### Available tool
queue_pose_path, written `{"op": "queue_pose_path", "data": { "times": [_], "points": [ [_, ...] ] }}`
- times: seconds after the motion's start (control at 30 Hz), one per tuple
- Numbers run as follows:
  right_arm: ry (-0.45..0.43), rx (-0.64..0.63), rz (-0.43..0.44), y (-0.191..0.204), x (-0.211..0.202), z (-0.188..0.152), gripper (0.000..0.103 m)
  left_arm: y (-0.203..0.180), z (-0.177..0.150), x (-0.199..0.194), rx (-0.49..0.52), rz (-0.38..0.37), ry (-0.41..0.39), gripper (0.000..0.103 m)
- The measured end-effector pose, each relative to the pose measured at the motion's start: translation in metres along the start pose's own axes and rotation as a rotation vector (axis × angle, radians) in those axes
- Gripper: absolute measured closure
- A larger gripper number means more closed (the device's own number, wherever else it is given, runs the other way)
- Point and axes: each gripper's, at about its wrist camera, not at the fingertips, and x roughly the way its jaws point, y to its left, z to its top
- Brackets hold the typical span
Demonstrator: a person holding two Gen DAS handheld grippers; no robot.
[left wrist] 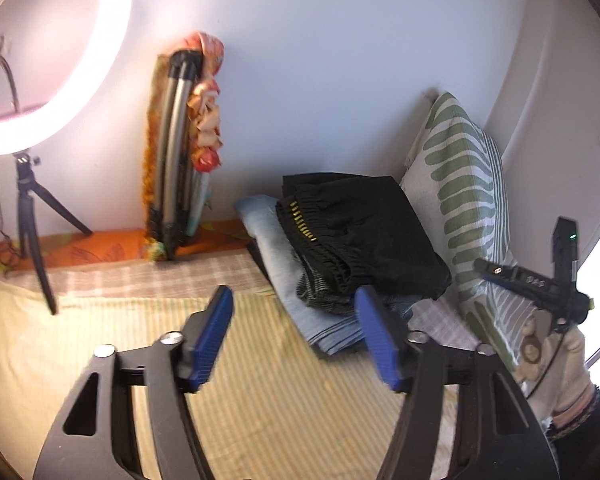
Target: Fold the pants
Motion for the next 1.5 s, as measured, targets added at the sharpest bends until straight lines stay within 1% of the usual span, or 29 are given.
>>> {"op": "queue_pose_path", "data": {
  "times": [0.1, 0.17, 0.2, 0.23, 0.27, 0.3, 0.43, 0.5, 0.53, 0.6, 0.7, 0.8, 0.9, 0.97, 1.13, 1.23, 1.37, 1.5],
  "points": [
    [-0.045, -0.057, -0.029, 0.026, -0.022, -0.006, 0.035, 0.001, -0.001, -0.017, 0.03, 0.019, -0.01, 0.031],
    [-0.067, -0.092, -0.06, 0.043, -0.037, -0.013, 0.032, 0.0, -0.002, -0.028, 0.048, 0.033, -0.02, 0.026],
    [-0.077, -0.104, -0.067, 0.051, -0.043, -0.017, 0.028, 0.0, -0.003, -0.032, 0.053, 0.037, -0.024, 0.023],
    [-0.084, -0.11, -0.073, 0.057, -0.048, -0.019, 0.026, 0.0, -0.005, -0.038, 0.062, 0.039, -0.028, 0.023],
    [-0.093, -0.117, -0.077, 0.064, -0.053, -0.024, 0.02, -0.001, -0.006, -0.042, 0.069, 0.042, -0.026, 0.023],
    [-0.097, -0.124, -0.08, 0.069, -0.056, -0.028, 0.019, -0.002, -0.008, -0.046, 0.075, 0.046, -0.024, 0.023],
    [-0.118, -0.174, -0.123, 0.096, -0.069, -0.049, 0.018, -0.002, -0.018, -0.063, 0.097, 0.055, -0.024, 0.023],
    [-0.121, -0.19, -0.147, 0.107, -0.073, -0.059, 0.012, -0.001, -0.024, -0.071, 0.103, 0.051, -0.024, 0.023],
    [-0.126, -0.198, -0.152, 0.114, -0.075, -0.065, 0.011, -0.001, -0.026, -0.074, 0.105, 0.052, -0.024, 0.023],
    [-0.136, -0.217, -0.162, 0.125, -0.08, -0.076, 0.011, 0.0, -0.032, -0.082, 0.114, 0.057, -0.028, 0.023],
    [-0.158, -0.235, -0.173, 0.143, -0.089, -0.093, 0.01, 0.0, -0.044, -0.096, 0.134, 0.044, -0.031, 0.023],
    [-0.17, -0.233, -0.167, 0.157, -0.094, -0.11, 0.003, -0.001, -0.055, -0.106, 0.174, 0.045, -0.037, 0.022],
    [-0.185, -0.239, -0.166, 0.172, -0.098, -0.126, 0.003, 0.001, -0.066, -0.115, 0.193, 0.042, -0.04, 0.022],
    [-0.192, -0.245, -0.164, 0.18, -0.099, -0.135, 0.003, 0.003, -0.073, -0.119, 0.19, 0.047, -0.041, 0.02],
    [-0.202, -0.231, -0.151, 0.191, -0.095, -0.152, 0.003, 0.009, -0.083, -0.125, 0.196, 0.062, -0.069, 0.017],
    [-0.211, -0.223, -0.158, 0.192, -0.09, -0.158, 0.003, 0.014, -0.088, -0.123, 0.19, 0.085, -0.076, 0.015],
    [-0.2, -0.234, -0.171, 0.194, -0.08, -0.164, 0.002, 0.017, -0.095, -0.116, 0.204, 0.125, -0.061, 0.015],
    [-0.208, -0.232, -0.188, 0.194, -0.074, -0.166, 0.002, 0.02, -0.099, -0.114, 0.199, 0.146, -0.073, 0.015]
  ]
}}
